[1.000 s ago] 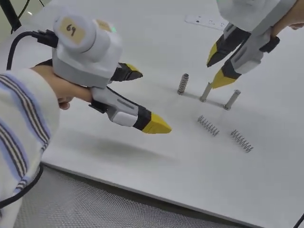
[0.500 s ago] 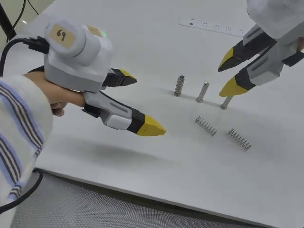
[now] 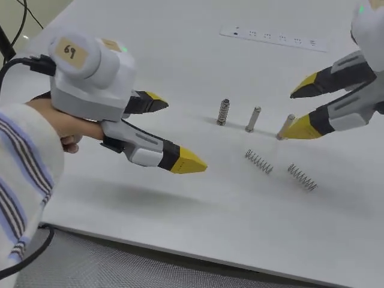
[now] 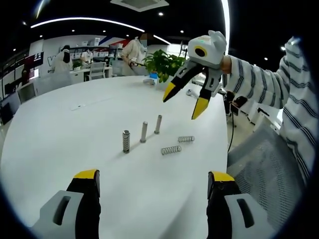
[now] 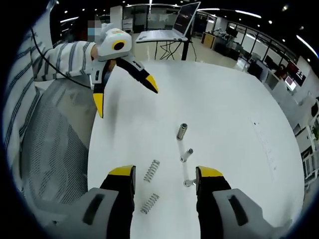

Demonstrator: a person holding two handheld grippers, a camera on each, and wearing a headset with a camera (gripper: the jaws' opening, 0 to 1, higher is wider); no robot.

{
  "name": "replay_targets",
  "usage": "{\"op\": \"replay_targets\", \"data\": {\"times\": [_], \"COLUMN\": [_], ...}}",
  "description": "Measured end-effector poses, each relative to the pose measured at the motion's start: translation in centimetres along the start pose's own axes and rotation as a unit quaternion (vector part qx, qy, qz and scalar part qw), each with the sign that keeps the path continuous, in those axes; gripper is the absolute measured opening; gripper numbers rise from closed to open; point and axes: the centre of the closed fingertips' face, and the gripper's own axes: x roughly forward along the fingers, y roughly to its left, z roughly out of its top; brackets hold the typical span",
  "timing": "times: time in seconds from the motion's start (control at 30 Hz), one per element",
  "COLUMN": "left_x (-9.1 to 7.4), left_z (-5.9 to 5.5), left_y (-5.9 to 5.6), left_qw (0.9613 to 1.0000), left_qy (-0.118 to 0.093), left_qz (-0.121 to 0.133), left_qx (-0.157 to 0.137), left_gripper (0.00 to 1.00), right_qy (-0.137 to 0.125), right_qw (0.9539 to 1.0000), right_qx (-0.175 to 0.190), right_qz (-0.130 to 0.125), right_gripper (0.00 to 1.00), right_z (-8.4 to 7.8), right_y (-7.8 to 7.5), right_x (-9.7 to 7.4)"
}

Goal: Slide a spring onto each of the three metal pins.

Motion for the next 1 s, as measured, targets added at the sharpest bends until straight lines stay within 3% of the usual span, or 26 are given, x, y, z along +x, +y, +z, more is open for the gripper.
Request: {"op": "replay_targets", "data": {"times": [0.2, 0.33, 0.53, 0.7, 0.83, 1.0], "left_x": [0.0, -0.1, -0.6, -0.9, -1.0, -1.0], "left_z": [0.2, 0.1, -0.2, -0.2, -0.3, -0.6], "left_y": [0.1, 0.4, 0.7, 1.1, 1.1, 1.1], "left_qw": [1.0000, 1.0000, 0.9999, 0.9998, 0.9998, 0.9998], "left_qy": [-0.004, -0.004, -0.001, -0.004, -0.003, 0.002], "left_qz": [0.002, 0.005, 0.011, 0.015, 0.015, 0.014], "left_qx": [-0.002, -0.007, -0.010, -0.013, -0.013, -0.013], "left_gripper": [0.86, 0.86, 0.86, 0.86, 0.86, 0.85], "right_qy": [-0.034, -0.059, -0.093, -0.107, -0.132, -0.145], "right_qw": [0.9976, 0.9938, 0.9860, 0.9824, 0.9746, 0.9704], "right_qx": [0.053, 0.087, 0.126, 0.141, 0.156, 0.169], "right_qz": [-0.027, -0.035, -0.056, -0.060, -0.092, -0.093], "right_gripper": [0.51, 0.52, 0.64, 0.67, 0.77, 0.79], "right_z": [-1.3, -2.1, -3.1, -3.6, -3.6, -3.9], "right_y": [0.2, 0.8, 1.2, 1.4, 0.8, 1.1], "right_x": [-0.4, -0.3, -0.2, -0.2, -0.4, -0.3]}}
